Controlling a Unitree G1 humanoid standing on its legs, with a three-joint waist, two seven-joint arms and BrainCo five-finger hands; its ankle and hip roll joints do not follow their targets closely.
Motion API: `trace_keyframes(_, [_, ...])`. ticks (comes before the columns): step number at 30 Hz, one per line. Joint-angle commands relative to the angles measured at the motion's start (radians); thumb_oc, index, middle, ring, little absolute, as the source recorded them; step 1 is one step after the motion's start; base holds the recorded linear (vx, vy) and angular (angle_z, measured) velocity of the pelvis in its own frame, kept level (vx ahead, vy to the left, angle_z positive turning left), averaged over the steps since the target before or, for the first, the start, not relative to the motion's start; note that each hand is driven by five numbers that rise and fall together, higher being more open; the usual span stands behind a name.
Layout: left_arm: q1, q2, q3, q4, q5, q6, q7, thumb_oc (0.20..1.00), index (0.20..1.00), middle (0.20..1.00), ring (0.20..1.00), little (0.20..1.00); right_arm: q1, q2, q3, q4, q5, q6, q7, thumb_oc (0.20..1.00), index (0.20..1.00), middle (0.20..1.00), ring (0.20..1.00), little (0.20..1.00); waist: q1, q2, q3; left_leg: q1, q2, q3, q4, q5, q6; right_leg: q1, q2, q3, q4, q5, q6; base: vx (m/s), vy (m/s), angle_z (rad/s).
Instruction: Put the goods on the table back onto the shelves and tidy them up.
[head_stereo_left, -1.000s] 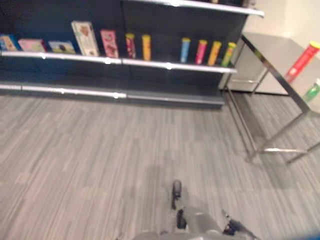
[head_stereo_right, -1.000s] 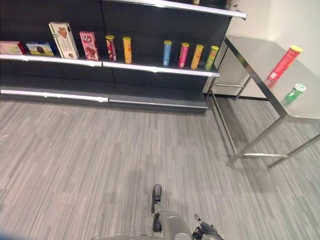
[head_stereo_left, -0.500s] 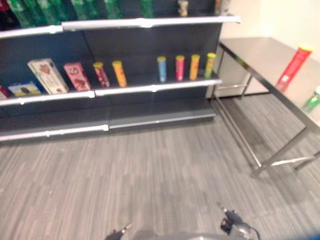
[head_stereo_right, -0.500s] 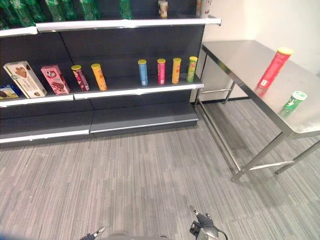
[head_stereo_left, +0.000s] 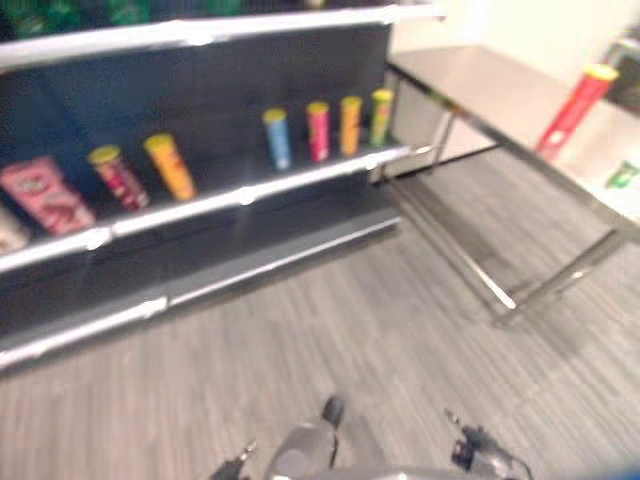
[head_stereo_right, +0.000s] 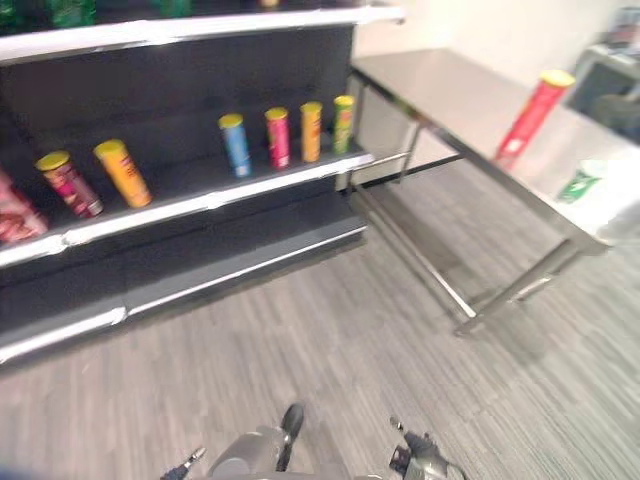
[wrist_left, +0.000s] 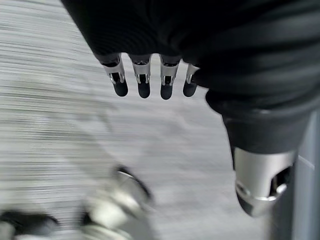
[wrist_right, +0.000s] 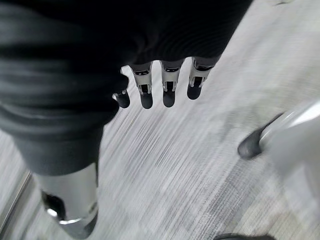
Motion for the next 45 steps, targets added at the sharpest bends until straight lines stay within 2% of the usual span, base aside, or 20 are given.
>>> trace_keyframes(1, [0.023,-0.008,-0.083,0.071,0.19,0.021,0.0,1.0,1.0,1.0,1.0,1.0,0.024,-0.015,0.01,0.004,0.1,0.013,0.039,1.0,1.0,1.0,1.0,1.0,-0.02,0.065,-0.07,0.061,0.121,-0.065,-0.284,0.224,0.002,0.063,0.013,0.031,-0.034,0.228,0.13,0.28,0.317,-1.36])
trace_keyframes(2, [0.023,-0.008,-0.083,0.071,0.19,0.021,0.0,1.0,1.0,1.0,1.0,1.0,0.024,-0.016,0.01,0.004,0.1,0.013,0.039,1.0,1.0,1.0,1.0,1.0,-0.019,0.065,-0.07,0.06,0.122,-0.064,-0.284,0.224,0.002,0.062,0.014,0.031,-0.034,0.229,0.13,0.21,0.46,-1.46])
trace_keyframes(3, [0.016,0.01,-0.13,0.083,0.304,0.035,0.001,1.0,1.0,1.0,1.0,1.0,0.003,-0.006,0.027,0.002,0.086,0.014,0.038,1.0,1.0,1.0,1.0,1.0,-0.016,0.091,-0.034,0.119,0.141,-0.004,-0.264,0.158,0.044,-0.07,-0.102,-0.146,0.181,0.319,0.093,0.14,0.372,-0.55])
trace_keyframes(4, [0.016,0.01,-0.13,0.083,0.304,0.035,0.001,1.0,1.0,1.0,1.0,1.0,0.002,-0.006,0.027,0.002,0.086,0.014,0.038,1.0,1.0,1.0,1.0,1.0,-0.016,0.093,-0.036,0.116,0.143,-0.004,-0.263,0.159,0.044,-0.072,-0.1,-0.146,0.179,0.322,0.093,0.22,0.502,-0.87])
trace_keyframes(6, [0.035,0.022,-0.119,0.103,0.387,0.046,-0.003,1.0,1.0,1.0,1.0,1.0,0.005,0.004,0.048,-0.022,0.044,0.02,0.056,1.0,1.0,1.0,1.0,1.0,0.0,0.095,-0.053,0.17,0.157,0.074,-0.287,0.125,0.059,-0.072,-0.194,-0.374,0.13,0.259,0.083,0.21,0.353,-1.03])
trace_keyframes(9, [0.031,0.028,-0.107,0.104,0.371,0.048,-0.013,1.0,1.0,1.0,1.0,1.0,-0.001,-0.004,0.023,-0.023,0.067,0.011,0.047,1.0,1.0,1.0,1.0,1.0,-0.023,0.08,-0.051,0.22,0.147,0.119,-0.321,0.095,0.058,-0.159,-0.092,-0.454,-0.012,0.207,0.102,0.24,0.179,-0.95])
trace_keyframes(12, [0.029,0.022,-0.104,0.11,0.382,0.048,-0.015,1.0,1.0,1.0,1.0,1.0,-0.006,-0.013,0.013,-0.017,0.076,0.01,0.042,1.0,1.0,1.0,1.0,1.0,-0.044,0.057,-0.032,0.258,0.13,0.152,-0.312,0.054,0.053,-0.182,-0.068,-0.505,-0.196,0.254,0.134,0.22,0.058,-0.83])
trace_keyframes(13, [0.02,0.008,-0.117,0.115,0.406,0.047,-0.011,1.0,1.0,1.0,1.0,1.0,-0.019,-0.023,0.015,-0.005,0.086,0.01,0.039,1.0,1.0,1.0,1.0,1.0,-0.066,0.038,-0.015,0.32,0.119,0.184,-0.319,0.011,0.052,-0.228,-0.04,-0.539,-0.332,0.328,0.158,0.32,0.081,-0.95])
trace_keyframes(15, [0.005,-0.003,-0.132,0.105,0.418,0.043,-0.012,1.0,1.0,1.0,1.0,1.0,-0.024,-0.025,0.001,0.012,0.1,0.013,0.032,1.0,1.0,1.0,1.0,1.0,-0.089,0.033,-0.006,0.364,0.121,0.193,-0.323,-0.016,0.046,-0.286,-0.026,-0.554,-0.41,0.37,0.185,0.34,0.066,-0.6])
trace_keyframes(18, [-0.038,-0.022,-0.209,0.064,0.46,0.029,-0.012,1.0,1.0,1.0,1.0,1.0,-0.017,-0.034,-0.019,0.052,0.113,0.021,0.006,1.0,1.0,1.0,1.0,1.0,-0.11,0.04,-0.02,0.457,0.143,0.168,-0.353,-0.085,0.034,-0.287,-0.029,-0.556,-0.446,0.384,0.19,0.55,0.007,-0.05])
trace_keyframes(21, [-0.016,-0.033,-0.226,0.059,0.475,0.034,-0.011,1.0,1.0,1.0,1.0,1.0,-0.002,-0.044,-0.036,0.106,0.134,0.036,0.006,1.0,1.0,1.0,1.0,1.0,-0.118,0.075,-0.061,0.532,0.2,0.167,-0.363,-0.128,0.02,-0.284,-0.012,-0.539,-0.353,0.359,0.16,0.64,-0.006,0.55])
trace_keyframes(25, [0.001,-0.026,-0.186,0.078,0.442,0.04,-0.005,1.0,1.0,1.0,1.0,1.0,0.003,-0.041,-0.023,0.117,0.139,0.034,0.018,1.0,1.0,1.0,1.0,1.0,-0.111,0.102,-0.092,0.521,0.264,0.158,-0.275,-0.029,-0.016,-0.237,0.017,-0.548,-0.33,0.318,0.127,0.43,-0.106,0.18])
trace_keyframes(26, [0.008,-0.019,-0.176,0.079,0.443,0.039,0.004,1.0,1.0,1.0,1.0,1.0,-0.005,-0.047,-0.007,0.093,0.137,0.015,0.021,1.0,1.0,1.0,1.0,1.0,-0.096,0.101,-0.09,0.464,0.282,0.166,-0.125,0.045,-0.031,-0.184,0.036,-0.542,-0.358,0.3,0.102,0.31,-0.135,0.38])
trace_keyframes(29, [0.004,-0.003,-0.18,0.053,0.436,0.034,0.015,1.0,1.0,1.0,1.0,1.0,-0.044,-0.067,0.008,0.036,0.121,-0.016,0.002,1.0,1.0,1.0,1.0,1.0,-0.064,0.058,-0.057,0.299,0.267,0.137,0.156,0.136,0.002,-0.111,0.031,-0.517,-0.393,0.28,0.055,0.29,-0.136,0.16])
trace_keyframes(33, [-0.004,-0.008,-0.191,0.028,0.418,0.026,0.035,1.0,1.0,1.0,1.0,1.0,-0.097,-0.076,0.035,-0.014,0.098,-0.036,-0.026,1.0,1.0,1.0,1.0,1.0,-0.004,0.03,-0.011,0.119,0.193,0.127,0.271,0.017,0.051,-0.033,0.031,-0.461,-0.432,0.257,0.051,0.21,0.019,-0.47])
trace_keyframes(35, [0.0,-0.021,-0.175,0.038,0.366,0.014,0.047,1.0,1.0,1.0,1.0,1.0,-0.099,-0.068,0.065,-0.039,0.076,-0.051,-0.024,1.0,1.0,1.0,1.0,1.0,0.032,0.032,-0.006,0.073,0.125,0.095,0.088,-0.009,0.041,0.0,0.028,-0.426,-0.441,0.228,0.066,0.35,0.156,-0.76])
trace_keyframes(38, [0.014,-0.03,-0.157,0.051,0.337,0.011,0.044,1.0,1.0,1.0,1.0,1.0,-0.09,-0.056,0.104,-0.053,0.021,-0.043,-0.024,1.0,1.0,1.0,1.0,1.0,0.075,0.081,-0.023,0.025,0.046,-0.034,-0.197,0.158,0.017,0.06,0.089,-0.373,-0.444,0.181,0.053,0.34,0.143,-0.31])
trace_keyframes(42, [0.028,-0.033,-0.143,0.07,0.334,0.016,0.038,1.0,1.0,1.0,1.0,1.0,-0.078,-0.039,0.116,-0.043,-0.006,-0.029,-0.018,1.0,1.0,1.0,1.0,1.0,0.105,0.101,-0.018,-0.021,0.01,-0.114,-0.355,0.237,-0.009,0.13,0.12,-0.303,-0.431,0.127,0.036,0.39,0.166,-0.56])
trace_keyframes(43, [0.045,-0.03,-0.125,0.081,0.337,0.019,0.035,1.0,1.0,1.0,1.0,1.0,-0.053,-0.028,0.124,-0.035,-0.039,-0.01,-0.006,1.0,1.0,1.0,1.0,1.0,0.125,0.104,-0.022,-0.064,0.001,-0.093,-0.366,0.272,-0.016,0.184,0.114,-0.243,-0.422,0.088,0.035,0.49,0.289,-0.49])
trace_keyframes(45, [0.06,-0.026,-0.11,0.09,0.35,0.027,0.029,1.0,1.0,1.0,1.0,1.0,-0.043,-0.024,0.127,-0.034,-0.061,-0.002,0.001,1.0,1.0,1.0,1.0,1.0,0.137,0.105,-0.036,-0.041,0.016,-0.096,-0.373,0.275,-0.008,0.19,0.11,-0.228,-0.406,0.074,0.039,0.38,0.259,-0.96])
